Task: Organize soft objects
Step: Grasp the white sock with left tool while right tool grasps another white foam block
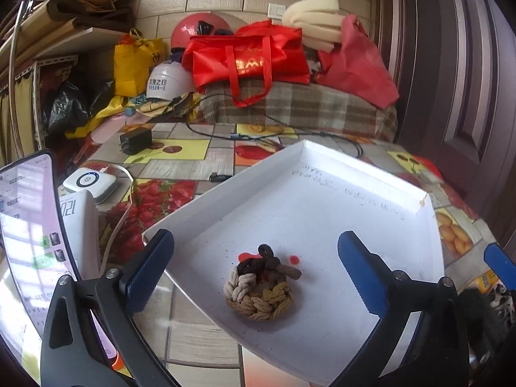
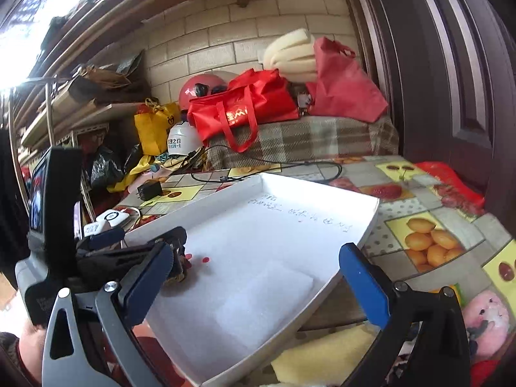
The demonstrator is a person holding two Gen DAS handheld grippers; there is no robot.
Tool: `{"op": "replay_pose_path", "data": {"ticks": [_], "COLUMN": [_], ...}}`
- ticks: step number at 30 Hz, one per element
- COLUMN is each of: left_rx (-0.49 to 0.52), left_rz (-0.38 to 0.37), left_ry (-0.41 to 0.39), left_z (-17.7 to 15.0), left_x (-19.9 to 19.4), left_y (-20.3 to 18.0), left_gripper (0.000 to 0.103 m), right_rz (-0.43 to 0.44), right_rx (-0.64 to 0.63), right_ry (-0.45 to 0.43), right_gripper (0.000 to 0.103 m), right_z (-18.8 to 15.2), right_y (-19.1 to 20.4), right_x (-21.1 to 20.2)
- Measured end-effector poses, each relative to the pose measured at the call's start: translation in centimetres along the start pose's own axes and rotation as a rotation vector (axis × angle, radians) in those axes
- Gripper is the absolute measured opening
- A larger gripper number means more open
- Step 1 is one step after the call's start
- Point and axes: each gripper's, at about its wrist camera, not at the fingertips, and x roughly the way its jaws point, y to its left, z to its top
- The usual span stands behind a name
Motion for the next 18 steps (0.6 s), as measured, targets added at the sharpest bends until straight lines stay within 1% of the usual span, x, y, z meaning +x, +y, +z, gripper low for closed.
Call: {"op": "replay_pose_path", "data": {"ticks": [3,5,6,8,9,11,12,13,15,17,18], "left_rx": [-0.007,0.006,0.014,0.052,0.070,0.136,0.164,0.215,0.284,0.369,0.402], "left_rz": [-0.026,-0.097,-0.119,-0.186,-0.222,-0.336,-0.372,-0.435,-0.527,-0.592,-0.605], "left_ry": [-0.054,-0.106,-0.118,-0.130,-0.128,-0.099,-0.081,-0.047,-0.015,0.002,0.012], "left_z": [0.0,-0.3,-0.4,-0.8,-1.0,-1.7,-1.8,-2.3,-3.1,-4.0,-4.3], "left_x": [-1.1,-2.3,-2.7,-3.9,-4.3,-5.4,-5.7,-6.1,-6.9,-8.0,-8.4], "left_y": [0.2,0.2,0.0,-0.6,-1.0,-2.2,-3.0,-4.0,-5.6,-7.2,-8.0], "left_gripper": [0.103,0.103,0.103,0.103,0.103,0.103,0.102,0.102,0.102,0.102,0.102], "right_rz": [-0.003,0.005,0.018,0.023,0.020,0.010,0.002,-0.018,-0.053,-0.107,-0.120], "right_rx": [-0.033,-0.047,-0.056,-0.067,-0.067,-0.053,-0.047,-0.026,0.013,0.047,0.054], "right_ry": [-0.009,0.004,0.020,0.030,0.027,0.011,0.007,-0.006,-0.048,-0.065,-0.061], "right_gripper": [0.103,0.103,0.103,0.103,0.103,0.103,0.103,0.103,0.103,0.103,0.103], "right_z": [-0.2,-0.6,-0.9,-1.5,-1.7,-2.1,-2.1,-2.0,-2.0,-2.4,-2.5], "right_y": [0.7,0.8,0.7,0.4,0.0,-1.3,-1.8,-3.0,-5.0,-7.9,-8.7], "right_x": [-0.9,-1.7,-2.4,-3.9,-4.8,-7.1,-7.7,-8.9,-10.7,-12.5,-13.0]}}
